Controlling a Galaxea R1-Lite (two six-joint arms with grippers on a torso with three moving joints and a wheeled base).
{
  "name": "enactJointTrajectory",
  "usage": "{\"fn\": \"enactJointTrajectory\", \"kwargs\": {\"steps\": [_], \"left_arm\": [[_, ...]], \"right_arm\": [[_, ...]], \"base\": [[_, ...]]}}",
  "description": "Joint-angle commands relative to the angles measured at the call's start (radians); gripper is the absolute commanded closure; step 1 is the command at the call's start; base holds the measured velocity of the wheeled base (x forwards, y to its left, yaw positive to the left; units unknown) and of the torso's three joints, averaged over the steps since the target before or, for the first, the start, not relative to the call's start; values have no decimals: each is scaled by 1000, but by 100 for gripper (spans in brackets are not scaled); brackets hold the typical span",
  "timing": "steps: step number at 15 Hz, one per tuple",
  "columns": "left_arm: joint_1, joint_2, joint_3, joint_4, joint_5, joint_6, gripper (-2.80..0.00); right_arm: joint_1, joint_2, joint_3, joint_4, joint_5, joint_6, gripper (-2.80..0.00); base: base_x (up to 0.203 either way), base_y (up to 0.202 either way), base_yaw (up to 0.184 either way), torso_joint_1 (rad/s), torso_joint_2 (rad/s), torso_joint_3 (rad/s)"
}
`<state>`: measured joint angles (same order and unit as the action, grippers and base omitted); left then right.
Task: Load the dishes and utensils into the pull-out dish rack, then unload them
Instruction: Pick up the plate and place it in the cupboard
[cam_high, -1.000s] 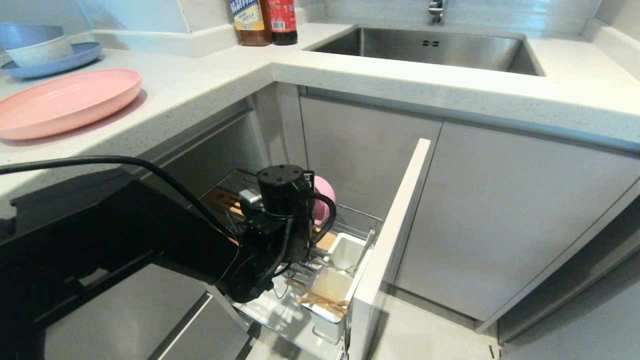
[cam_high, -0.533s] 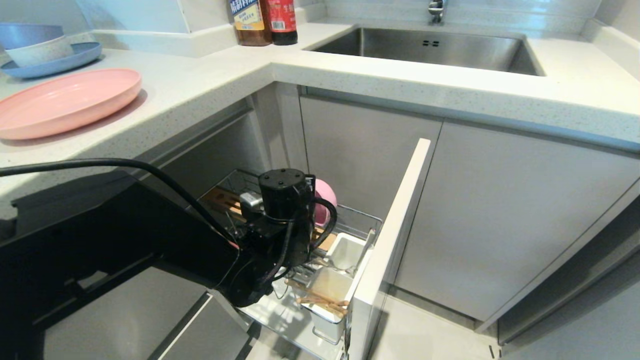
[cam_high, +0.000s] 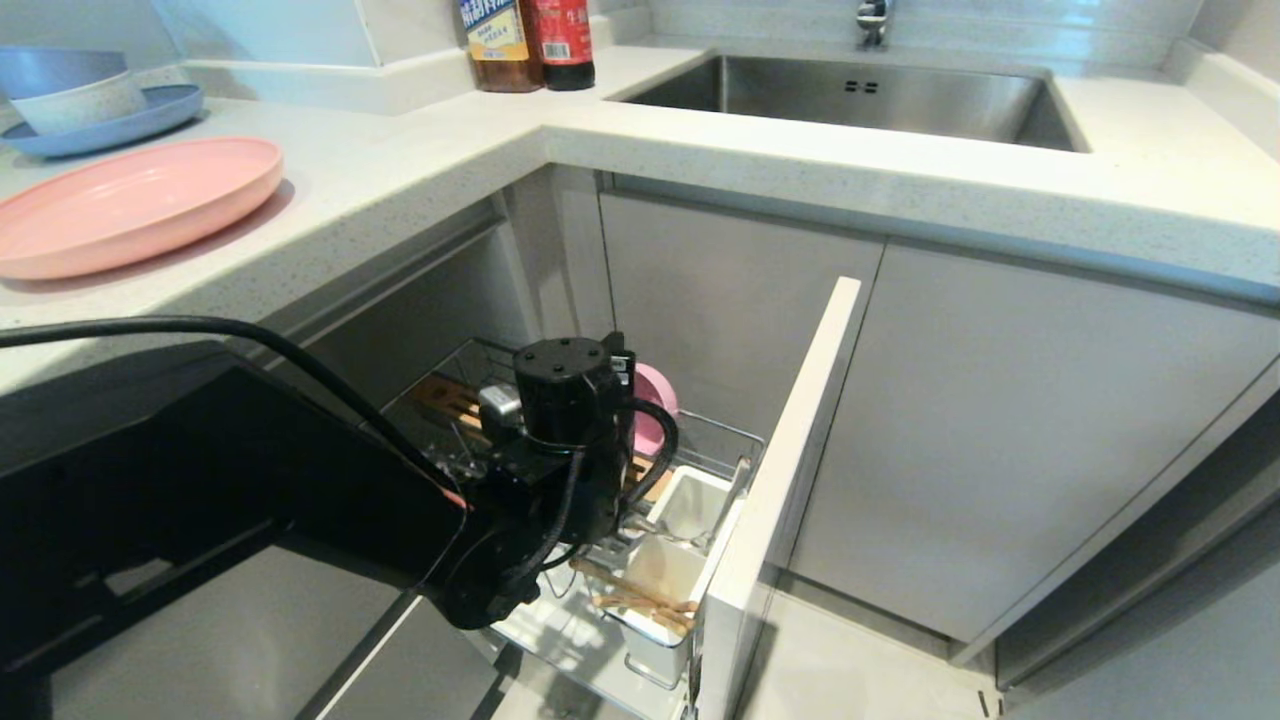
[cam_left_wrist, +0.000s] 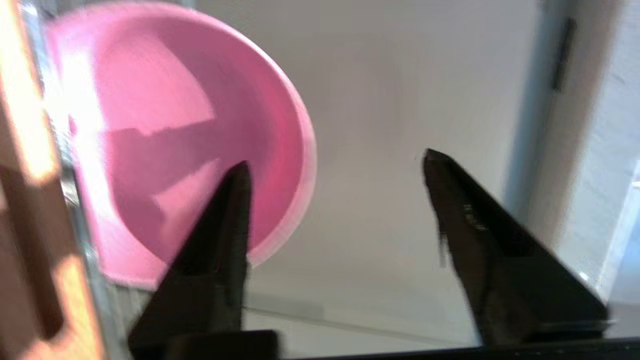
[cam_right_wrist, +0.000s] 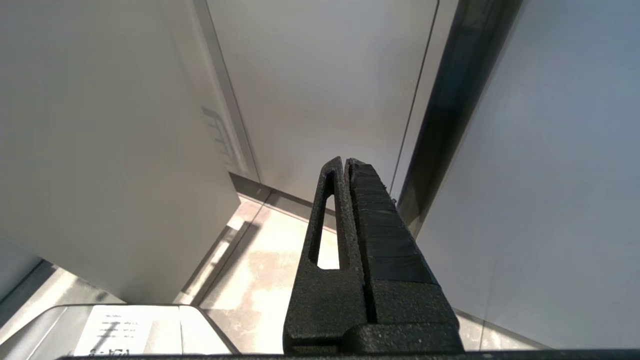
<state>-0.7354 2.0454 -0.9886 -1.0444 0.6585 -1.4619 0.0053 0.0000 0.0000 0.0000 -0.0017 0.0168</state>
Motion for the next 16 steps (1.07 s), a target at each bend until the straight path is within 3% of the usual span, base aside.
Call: {"fn": "enactJointTrajectory", "kwargs": {"steps": [1,11,14,15,16], "left_arm": [[-11,-34,12,-4,8,-5,-280],[-45,-225,202,-2,42,38,-280],[-53,-246,226,-9,77,104,-280],[-56,-256,235,-9,81,115,0],[-58,-267,245,-9,80,127,0]], "right_arm": [[0,0,2,0,0,0,0],[1,0,2,0,0,0,0],[0,0,2,0,0,0,0],[1,0,2,0,0,0,0],[0,0,2,0,0,0,0]], "base": [[0,0,0,0,0,0],[0,0,0,0,0,0],[0,0,0,0,0,0],[0,0,0,0,0,0],[0,0,0,0,0,0]]}}
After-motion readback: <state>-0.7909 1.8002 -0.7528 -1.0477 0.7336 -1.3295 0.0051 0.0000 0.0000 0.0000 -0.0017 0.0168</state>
